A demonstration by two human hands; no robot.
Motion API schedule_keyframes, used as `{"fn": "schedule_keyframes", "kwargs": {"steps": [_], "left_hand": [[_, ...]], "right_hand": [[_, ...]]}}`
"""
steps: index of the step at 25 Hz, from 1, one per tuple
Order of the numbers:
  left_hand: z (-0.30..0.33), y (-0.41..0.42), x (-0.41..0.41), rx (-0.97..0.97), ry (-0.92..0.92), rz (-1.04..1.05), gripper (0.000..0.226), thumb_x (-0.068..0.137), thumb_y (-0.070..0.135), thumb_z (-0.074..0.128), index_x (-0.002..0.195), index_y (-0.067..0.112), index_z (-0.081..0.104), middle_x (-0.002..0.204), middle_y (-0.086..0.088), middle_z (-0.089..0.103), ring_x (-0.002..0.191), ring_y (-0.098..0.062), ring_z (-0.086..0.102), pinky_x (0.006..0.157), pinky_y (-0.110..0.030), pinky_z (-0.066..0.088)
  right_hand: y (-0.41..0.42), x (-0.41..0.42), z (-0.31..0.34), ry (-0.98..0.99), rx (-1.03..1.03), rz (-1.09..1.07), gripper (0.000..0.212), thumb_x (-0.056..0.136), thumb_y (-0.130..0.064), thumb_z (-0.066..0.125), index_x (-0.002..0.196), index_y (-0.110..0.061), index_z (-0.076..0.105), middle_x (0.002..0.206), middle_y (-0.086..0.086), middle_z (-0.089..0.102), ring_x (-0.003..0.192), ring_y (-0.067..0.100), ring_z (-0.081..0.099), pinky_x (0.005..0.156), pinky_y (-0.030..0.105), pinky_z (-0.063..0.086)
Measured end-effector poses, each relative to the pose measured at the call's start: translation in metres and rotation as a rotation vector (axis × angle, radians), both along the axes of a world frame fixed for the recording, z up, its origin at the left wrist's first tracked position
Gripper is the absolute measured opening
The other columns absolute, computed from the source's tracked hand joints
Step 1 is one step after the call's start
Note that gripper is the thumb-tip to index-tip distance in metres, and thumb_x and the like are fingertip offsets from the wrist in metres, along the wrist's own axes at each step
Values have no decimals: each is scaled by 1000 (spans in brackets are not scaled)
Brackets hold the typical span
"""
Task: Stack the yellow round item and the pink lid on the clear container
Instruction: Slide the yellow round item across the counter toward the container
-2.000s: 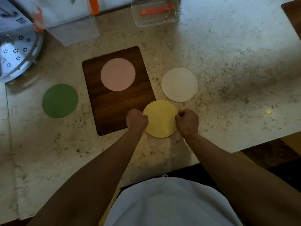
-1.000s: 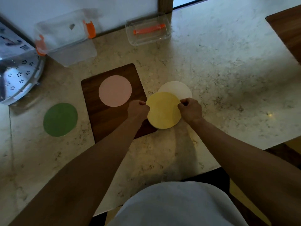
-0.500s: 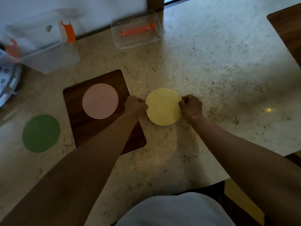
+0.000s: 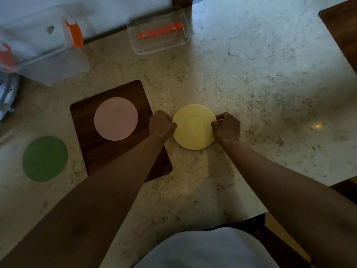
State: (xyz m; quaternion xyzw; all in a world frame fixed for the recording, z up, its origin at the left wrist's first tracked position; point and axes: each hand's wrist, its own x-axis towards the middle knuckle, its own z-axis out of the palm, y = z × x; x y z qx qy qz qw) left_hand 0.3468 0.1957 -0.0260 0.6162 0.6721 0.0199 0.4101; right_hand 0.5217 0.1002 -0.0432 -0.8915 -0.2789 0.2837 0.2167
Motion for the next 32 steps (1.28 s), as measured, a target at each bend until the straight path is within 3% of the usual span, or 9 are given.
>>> {"fn": "schedule_keyframes", "kwargs": {"steps": [7,12,17,20,25,30,32], "left_hand": [[3,-8,8,88,141,-135,30,76,19,72,96,-2,67,100,-20,68,94,-34,64,77,-40,55],[6,-9,15,38,120,-49,31,76,24,73,89,-3,64,91,-19,69,84,-33,66,59,-33,45],[4,-2,12,-74,60,99,38,78,25,76,105,0,65,105,-17,69,97,-31,66,81,-41,57],[6,1,10,-100,40,144,40,76,22,76,108,1,64,109,-16,67,100,-31,65,84,-41,57],[9,1,4,-131,-31,216,32,73,15,77,100,1,67,101,-16,69,92,-31,67,81,-42,59],[17,-4,-11,-193,-187,348,27,71,4,78,96,1,68,98,-15,69,87,-30,68,78,-46,61],[20,-3,-25,-215,-243,386,25,72,2,75,96,-1,68,98,-16,69,88,-31,68,78,-48,61]], "right_hand": [[-4,-1,3,-69,-5,19,22,86,-19,60,102,-13,72,102,7,73,95,23,67,82,34,52],[-1,-5,8,-63,-44,-69,22,85,-23,58,92,-11,75,91,9,75,85,26,69,72,30,51],[6,-7,7,24,-122,-89,26,84,-27,58,91,-9,76,92,11,74,85,28,70,66,26,45],[8,-5,7,81,-147,-72,29,82,-28,56,85,-5,72,87,13,73,81,29,69,62,27,44],[5,-8,12,95,-121,-71,27,81,-28,57,91,-8,73,89,11,73,85,28,68,65,27,44],[-2,-22,23,61,-26,-17,34,87,-22,58,118,-9,64,117,11,68,104,26,64,81,30,47],[2,-34,27,26,-22,90,32,90,-18,55,118,-7,67,119,12,69,106,28,64,83,27,45]]}}
